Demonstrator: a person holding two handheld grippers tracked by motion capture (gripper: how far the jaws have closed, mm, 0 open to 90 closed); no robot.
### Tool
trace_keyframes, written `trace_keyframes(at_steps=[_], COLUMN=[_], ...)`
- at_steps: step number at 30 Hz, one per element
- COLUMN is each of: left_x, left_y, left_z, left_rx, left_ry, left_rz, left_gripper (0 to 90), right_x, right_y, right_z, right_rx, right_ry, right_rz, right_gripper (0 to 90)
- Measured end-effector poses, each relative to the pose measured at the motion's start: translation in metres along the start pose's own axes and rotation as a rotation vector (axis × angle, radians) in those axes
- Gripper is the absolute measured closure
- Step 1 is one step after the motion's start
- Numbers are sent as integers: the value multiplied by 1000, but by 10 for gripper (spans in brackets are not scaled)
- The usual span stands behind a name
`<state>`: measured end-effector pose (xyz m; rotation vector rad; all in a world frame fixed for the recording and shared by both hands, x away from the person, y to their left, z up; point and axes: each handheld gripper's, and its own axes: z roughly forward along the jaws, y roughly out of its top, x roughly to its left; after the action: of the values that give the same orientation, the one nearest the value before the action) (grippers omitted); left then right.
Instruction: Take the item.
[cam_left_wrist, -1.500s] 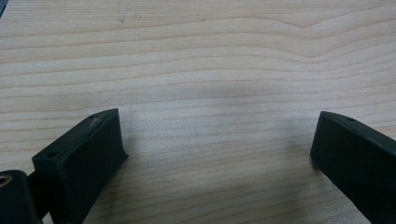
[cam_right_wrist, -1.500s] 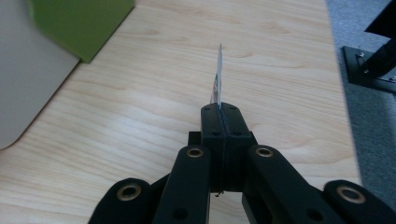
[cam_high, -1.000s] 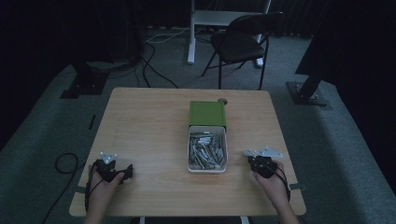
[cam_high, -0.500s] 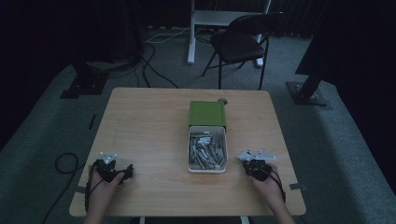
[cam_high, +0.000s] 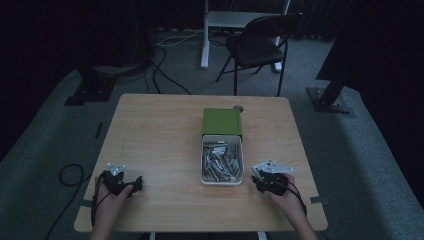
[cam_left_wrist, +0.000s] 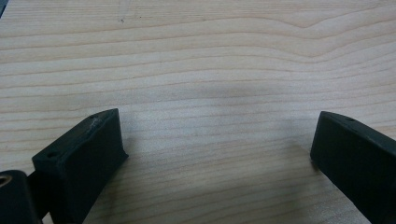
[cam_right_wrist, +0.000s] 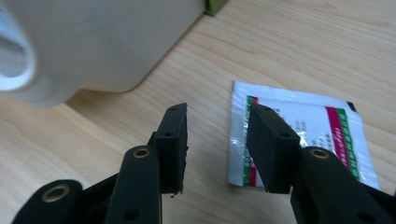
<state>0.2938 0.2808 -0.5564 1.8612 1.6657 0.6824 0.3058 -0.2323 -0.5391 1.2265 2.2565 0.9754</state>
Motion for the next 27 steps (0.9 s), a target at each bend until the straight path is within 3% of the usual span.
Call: trace_keyframes(at_steps=[2,6,7,14,21,27], left_x=[0,0,0,0,0,-3], left_y=[0,0,0,0,0,-1], left_z=[0,0,0,0,0,-2], left_rx=[0,0,0,0,0,-5], left_ry=[0,0,0,0,0,1], left_rz=[0,0,0,0,1,19], left_gripper=[33,33,33,33,33,35], right_x=[1,3,5,12,15,19], right_y=[0,0,0,0,-2,-3], right_z=[0,2,3,5,5,4], right_rx=[-9,-7,-8,-28,-46,-53], right_ry=[26,71,97,215,287,316], right_rz=[-8,-20,-32,-44,-65,-91], right_gripper=[515,499,433,318,226,172])
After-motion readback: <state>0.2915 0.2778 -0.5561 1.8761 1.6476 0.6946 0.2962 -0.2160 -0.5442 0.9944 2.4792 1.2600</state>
